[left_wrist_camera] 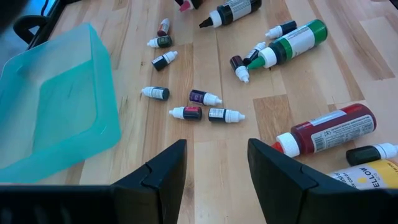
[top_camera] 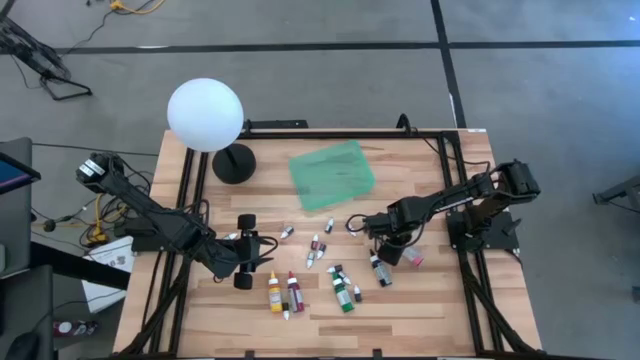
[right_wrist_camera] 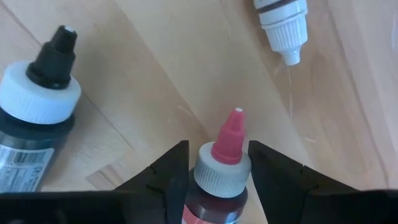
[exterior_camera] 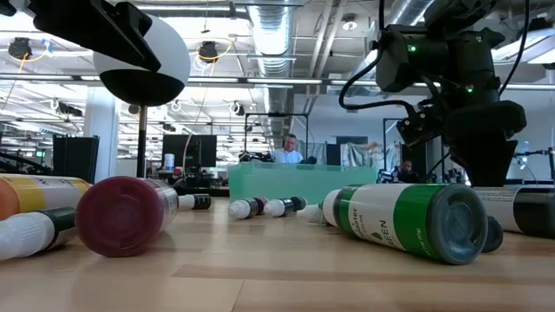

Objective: Pick & Place food coloring
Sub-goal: Put the pink food coloring bottle into the green bin

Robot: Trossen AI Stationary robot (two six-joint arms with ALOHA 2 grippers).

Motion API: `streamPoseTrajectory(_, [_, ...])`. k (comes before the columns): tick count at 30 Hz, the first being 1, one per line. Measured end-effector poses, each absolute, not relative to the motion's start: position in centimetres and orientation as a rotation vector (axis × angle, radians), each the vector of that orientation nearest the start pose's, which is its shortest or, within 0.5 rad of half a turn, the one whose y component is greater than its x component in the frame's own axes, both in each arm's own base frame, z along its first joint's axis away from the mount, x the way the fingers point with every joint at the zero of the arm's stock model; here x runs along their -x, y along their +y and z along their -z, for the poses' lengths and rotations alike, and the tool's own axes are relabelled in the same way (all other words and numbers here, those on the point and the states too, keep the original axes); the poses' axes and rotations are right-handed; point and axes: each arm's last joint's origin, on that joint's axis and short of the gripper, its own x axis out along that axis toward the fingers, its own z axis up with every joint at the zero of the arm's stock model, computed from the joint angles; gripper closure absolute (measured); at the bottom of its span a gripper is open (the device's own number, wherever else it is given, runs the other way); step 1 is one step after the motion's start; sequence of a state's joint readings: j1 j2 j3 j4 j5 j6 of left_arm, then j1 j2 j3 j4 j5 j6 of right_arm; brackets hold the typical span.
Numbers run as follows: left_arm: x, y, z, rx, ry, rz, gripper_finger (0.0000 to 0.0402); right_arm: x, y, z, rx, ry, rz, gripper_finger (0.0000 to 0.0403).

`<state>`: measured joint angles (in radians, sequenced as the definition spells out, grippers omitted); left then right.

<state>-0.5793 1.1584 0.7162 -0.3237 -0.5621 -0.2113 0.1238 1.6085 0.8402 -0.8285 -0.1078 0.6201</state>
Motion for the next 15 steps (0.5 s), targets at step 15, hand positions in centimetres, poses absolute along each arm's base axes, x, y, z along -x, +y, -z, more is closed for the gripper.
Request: streamPoseTrajectory(15, [-19.91, -11.18, -23.08, -0.210, 0.639, -0.051, 0.0236, -24.22, 3.37, -14.38, -0.485, 1.614, 0.307, 0.0263])
